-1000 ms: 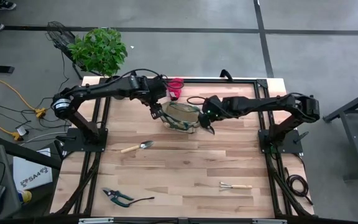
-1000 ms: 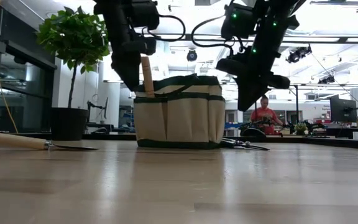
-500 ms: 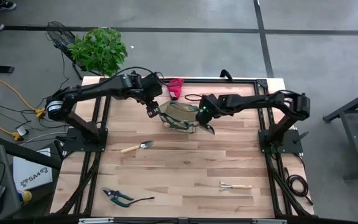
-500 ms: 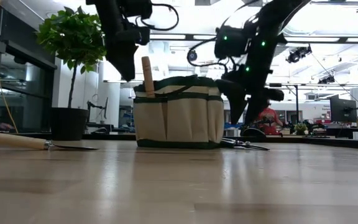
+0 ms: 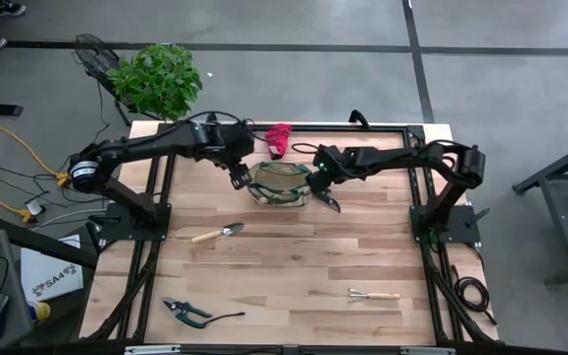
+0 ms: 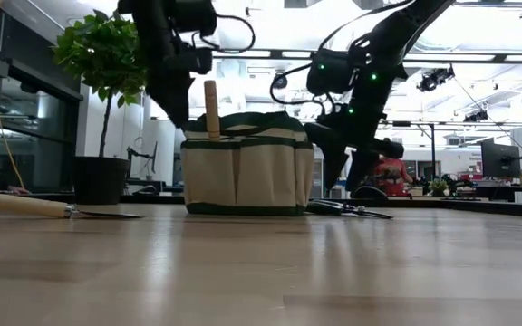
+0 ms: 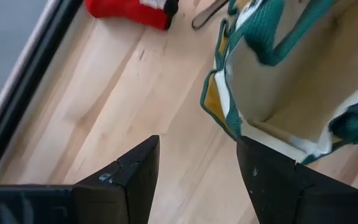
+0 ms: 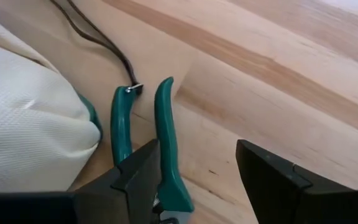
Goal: Pick & Place Garden tools in Gardening bag
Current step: Put the top black shear scissor into the gardening bag
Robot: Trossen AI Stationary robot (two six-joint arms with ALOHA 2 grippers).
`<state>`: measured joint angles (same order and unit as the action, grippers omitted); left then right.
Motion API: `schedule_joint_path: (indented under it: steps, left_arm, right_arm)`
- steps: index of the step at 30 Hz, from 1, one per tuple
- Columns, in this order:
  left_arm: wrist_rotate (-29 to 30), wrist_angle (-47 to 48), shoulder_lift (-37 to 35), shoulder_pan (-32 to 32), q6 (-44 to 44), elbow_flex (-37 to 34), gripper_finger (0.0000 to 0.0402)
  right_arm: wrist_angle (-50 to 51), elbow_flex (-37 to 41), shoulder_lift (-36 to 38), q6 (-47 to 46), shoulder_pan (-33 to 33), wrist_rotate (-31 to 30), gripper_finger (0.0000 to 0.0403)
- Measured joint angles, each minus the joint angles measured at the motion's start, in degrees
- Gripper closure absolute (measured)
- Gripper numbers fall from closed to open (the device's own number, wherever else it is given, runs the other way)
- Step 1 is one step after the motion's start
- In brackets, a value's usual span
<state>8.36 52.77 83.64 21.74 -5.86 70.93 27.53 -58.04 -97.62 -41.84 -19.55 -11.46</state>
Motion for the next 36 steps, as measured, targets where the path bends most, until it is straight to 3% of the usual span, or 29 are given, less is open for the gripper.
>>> schedule_joint_path:
  steps: [7,22,36]
  left_arm:
    - [0.3,-1.8,0.0,0.0,-0.4,-3.2,0.0194]
    - [1.4,-5.4,0.6,0.0,-0.5,-3.3,0.0194]
    - [2.7,-8.1,0.7,0.0,-0.1,-3.3,0.0194]
  right_arm:
    - [-1.7,0.0,-1.5,1.3,0.0,1.0,0.0199]
    - [-2.9,0.0,-1.7,1.6,0.0,2.9,0.0204]
    - [-1.8,0.0,5.8,1.6,0.0,3.9,0.0204]
